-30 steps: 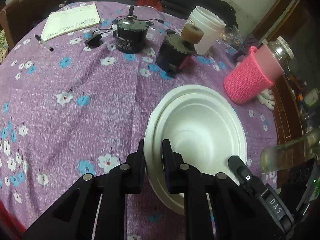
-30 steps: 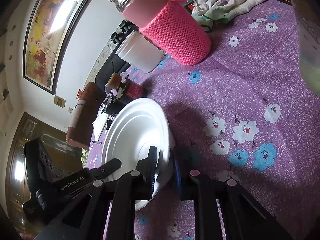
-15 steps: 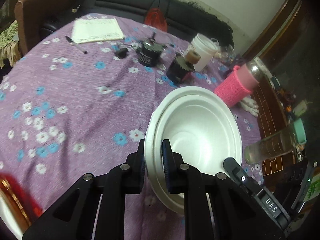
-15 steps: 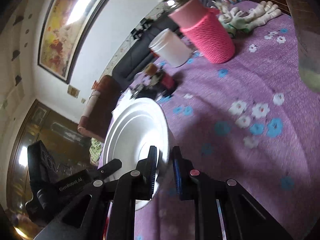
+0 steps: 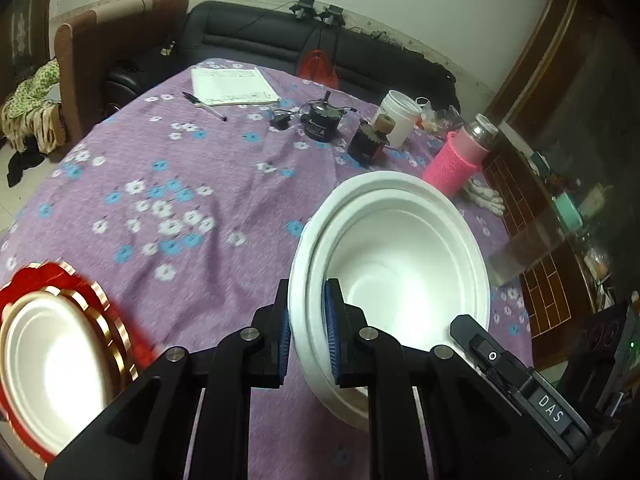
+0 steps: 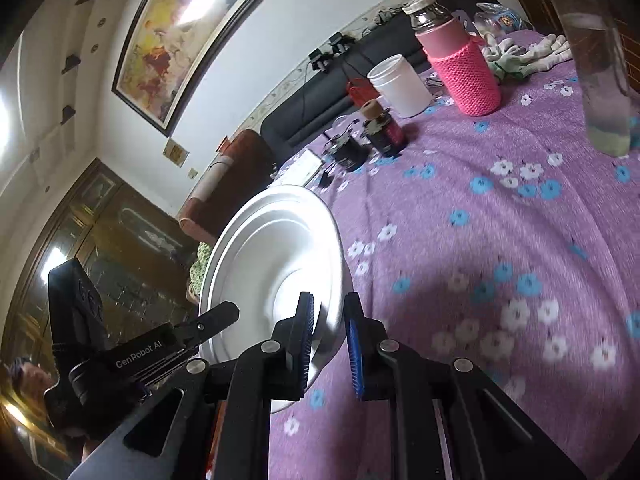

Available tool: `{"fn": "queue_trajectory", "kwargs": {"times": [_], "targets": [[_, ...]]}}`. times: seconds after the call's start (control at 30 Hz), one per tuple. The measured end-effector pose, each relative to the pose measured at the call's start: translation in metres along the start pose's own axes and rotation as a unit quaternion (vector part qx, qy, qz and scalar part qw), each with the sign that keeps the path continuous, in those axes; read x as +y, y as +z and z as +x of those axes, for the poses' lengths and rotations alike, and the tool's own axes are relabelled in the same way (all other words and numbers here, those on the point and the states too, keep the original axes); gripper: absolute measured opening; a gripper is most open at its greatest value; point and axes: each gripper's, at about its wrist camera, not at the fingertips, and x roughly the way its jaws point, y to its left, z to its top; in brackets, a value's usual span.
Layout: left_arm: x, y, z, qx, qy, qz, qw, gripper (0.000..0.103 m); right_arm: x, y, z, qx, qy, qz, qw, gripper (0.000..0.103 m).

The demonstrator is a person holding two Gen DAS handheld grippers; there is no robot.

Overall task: Organize plates and bowls
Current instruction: 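Lift the large white bowl with both tools and carry it over the stack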

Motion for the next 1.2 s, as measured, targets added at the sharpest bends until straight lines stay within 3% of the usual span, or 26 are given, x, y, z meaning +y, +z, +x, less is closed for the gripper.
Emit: {"fn": "queue_trajectory", "kwargs": {"times": [0.23,0.67,0.9,1.2], "targets": [[0.043,-0.027,-0.036,-0.013,0.008,-0.013,0.9998,0.013,0.026,-0.034,0.0,0.031,0.02,-0.02,0.999,0.016],[0.146,-0.05,-0.09,-0.042,0.059,-0.069,0.995,0.013,0.119,-0.093,0.054,0.103,0.057,-0.091,0.989,0.015],[0.182,-0.058,-0.096,-0.042,0.088,-0.08,0.992,0.014,0.157,-0.123,0.076,0.13,0.055,-0.125,0.982,0.015],[0.214,-0.062,-0.081,-0.016,0.095,-0.097,0.9906,0.014,0.176,-0.144,0.104,0.148,0.034,-0.151,0.977,0.015]]}}
